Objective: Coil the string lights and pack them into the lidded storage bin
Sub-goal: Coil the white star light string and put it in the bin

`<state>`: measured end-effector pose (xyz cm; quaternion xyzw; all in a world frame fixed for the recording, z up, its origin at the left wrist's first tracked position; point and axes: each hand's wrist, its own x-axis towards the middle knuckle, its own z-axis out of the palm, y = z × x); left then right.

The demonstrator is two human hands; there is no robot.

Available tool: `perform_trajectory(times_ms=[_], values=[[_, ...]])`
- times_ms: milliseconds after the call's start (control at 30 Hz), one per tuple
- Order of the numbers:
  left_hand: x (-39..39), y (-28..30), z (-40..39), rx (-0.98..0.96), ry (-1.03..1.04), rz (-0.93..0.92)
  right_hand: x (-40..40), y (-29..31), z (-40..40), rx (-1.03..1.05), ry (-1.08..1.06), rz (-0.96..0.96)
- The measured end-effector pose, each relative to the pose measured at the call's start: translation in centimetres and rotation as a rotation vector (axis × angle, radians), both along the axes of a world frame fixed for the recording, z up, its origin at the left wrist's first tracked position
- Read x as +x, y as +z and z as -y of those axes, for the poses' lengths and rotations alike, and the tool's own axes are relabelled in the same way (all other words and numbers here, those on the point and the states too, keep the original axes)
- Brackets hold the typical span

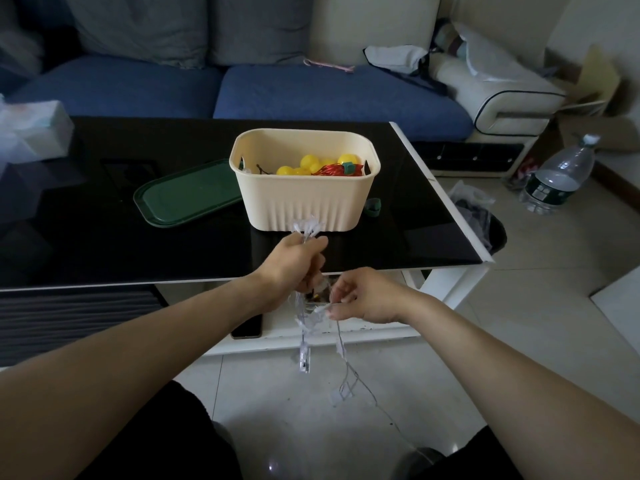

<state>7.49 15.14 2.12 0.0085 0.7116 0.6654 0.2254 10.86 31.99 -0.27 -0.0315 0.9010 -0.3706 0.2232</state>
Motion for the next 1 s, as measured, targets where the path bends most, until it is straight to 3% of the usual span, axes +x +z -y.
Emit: perform_trajectory(times_ms=[200, 367, 667, 1000], values=[[-0.4, 0.4, 0.7, 0.112, 0.080, -0.052, 0.0, -0.6, -0.9, 0.017, 0.067, 0.104], [-0.6, 0.4, 1.2, 0.077, 0.131, -0.070, -0.4, 0.4, -1.9, -0.368, -0.134, 0.121], [-0.9, -0.3, 0.8, 0.047, 0.084, 0.034, -0.4, 2.1, -1.9, -0.717, -0.484, -0.088], [0.0, -0.3, -0.4, 0.086, -0.076, 0.053, 0.1, 1.7, 1.1, -0.659, -0.408, -0.184]])
